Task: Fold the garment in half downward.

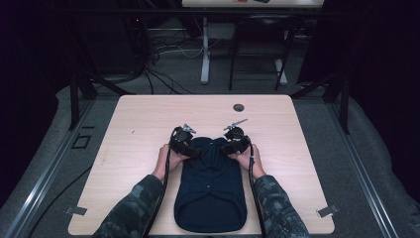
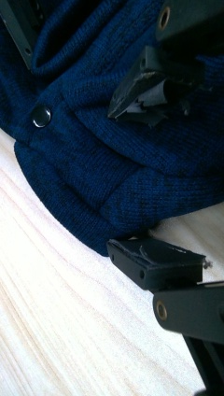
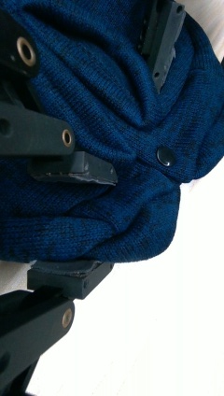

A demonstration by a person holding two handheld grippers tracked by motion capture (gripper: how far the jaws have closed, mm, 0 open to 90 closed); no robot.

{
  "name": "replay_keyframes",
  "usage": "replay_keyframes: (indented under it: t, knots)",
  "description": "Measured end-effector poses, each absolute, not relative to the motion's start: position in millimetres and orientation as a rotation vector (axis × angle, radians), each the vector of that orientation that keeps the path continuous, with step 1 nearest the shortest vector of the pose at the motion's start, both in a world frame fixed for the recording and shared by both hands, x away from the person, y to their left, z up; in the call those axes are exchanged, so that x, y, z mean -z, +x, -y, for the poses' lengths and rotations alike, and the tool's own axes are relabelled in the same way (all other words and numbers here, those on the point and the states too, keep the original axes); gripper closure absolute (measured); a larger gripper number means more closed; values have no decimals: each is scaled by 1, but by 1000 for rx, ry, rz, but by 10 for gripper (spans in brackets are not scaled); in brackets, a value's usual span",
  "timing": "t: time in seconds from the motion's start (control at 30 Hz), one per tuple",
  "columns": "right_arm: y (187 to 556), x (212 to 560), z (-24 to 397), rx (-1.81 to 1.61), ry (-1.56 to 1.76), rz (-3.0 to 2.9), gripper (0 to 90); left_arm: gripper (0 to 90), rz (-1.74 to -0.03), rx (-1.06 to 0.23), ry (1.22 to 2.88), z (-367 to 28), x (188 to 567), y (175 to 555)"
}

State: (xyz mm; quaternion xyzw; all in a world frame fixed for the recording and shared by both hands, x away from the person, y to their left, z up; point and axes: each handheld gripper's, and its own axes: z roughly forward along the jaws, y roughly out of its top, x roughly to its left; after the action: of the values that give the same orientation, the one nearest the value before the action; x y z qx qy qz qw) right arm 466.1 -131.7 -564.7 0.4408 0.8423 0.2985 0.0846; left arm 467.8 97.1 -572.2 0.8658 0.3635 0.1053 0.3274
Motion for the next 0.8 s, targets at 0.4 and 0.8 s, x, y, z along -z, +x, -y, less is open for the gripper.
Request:
replay_keyframes:
  t: [0.4,0.8]
  knots:
    - [465,565,132,-919,1299,-2532,654,611,-919,-209,2237,-99,572,464]
    - [456,567,130,-936,1217,-2475,688,693,-913,-187,2233,-99,572,463]
